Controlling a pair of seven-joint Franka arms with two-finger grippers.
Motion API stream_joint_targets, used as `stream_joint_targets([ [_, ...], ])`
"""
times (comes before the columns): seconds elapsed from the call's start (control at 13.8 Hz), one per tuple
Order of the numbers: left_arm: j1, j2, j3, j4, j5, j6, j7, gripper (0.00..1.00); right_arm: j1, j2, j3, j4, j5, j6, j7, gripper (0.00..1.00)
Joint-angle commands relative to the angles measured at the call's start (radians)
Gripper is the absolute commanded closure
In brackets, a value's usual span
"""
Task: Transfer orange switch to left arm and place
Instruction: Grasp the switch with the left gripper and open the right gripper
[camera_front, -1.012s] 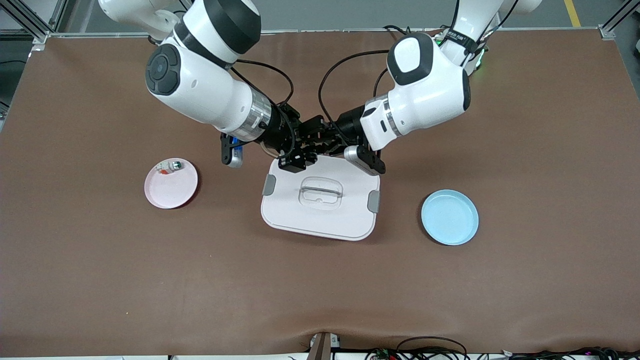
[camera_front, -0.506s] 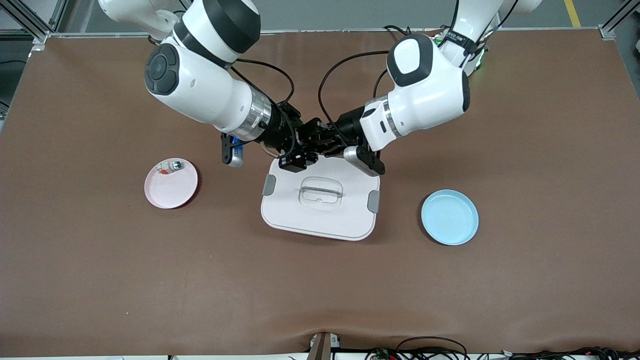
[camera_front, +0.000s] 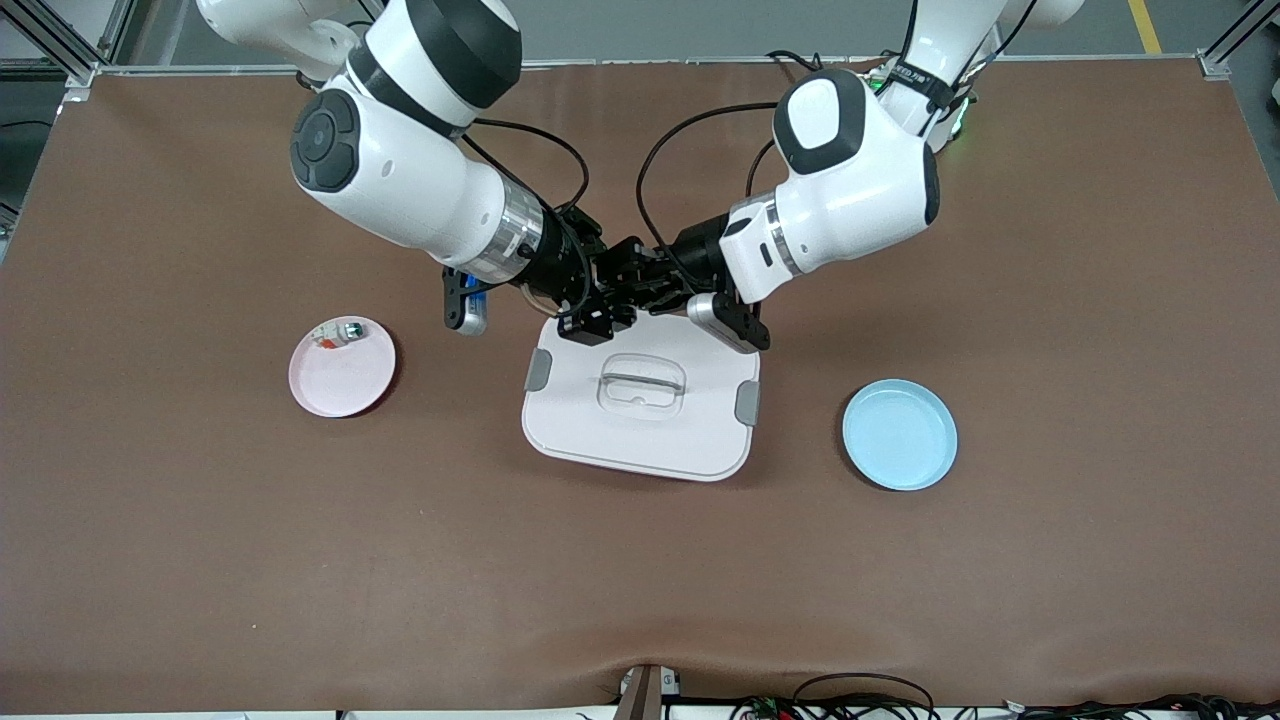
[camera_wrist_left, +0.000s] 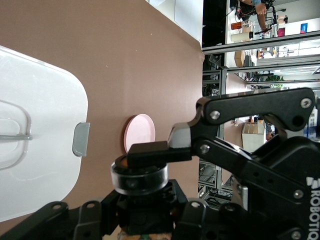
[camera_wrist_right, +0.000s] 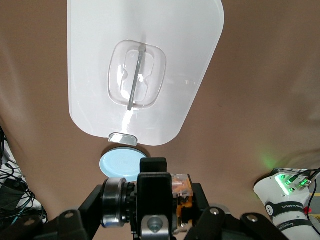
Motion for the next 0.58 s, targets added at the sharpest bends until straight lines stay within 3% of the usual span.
stream_joint_targets([
  [0.0, 0.001, 0.008, -0.003, 0.018, -0.026, 0.0, 0.04, 1.0, -0.001, 0.032, -0.002, 0.03, 0.012, -0.004, 0.001, 1.0],
  [0.51, 0.001, 0.007, -0.003, 0.018, -0.026, 0.0, 0.046, 1.0, 0.001, 0.033, -0.002, 0.03, 0.012, -0.004, 0.001, 1.0],
])
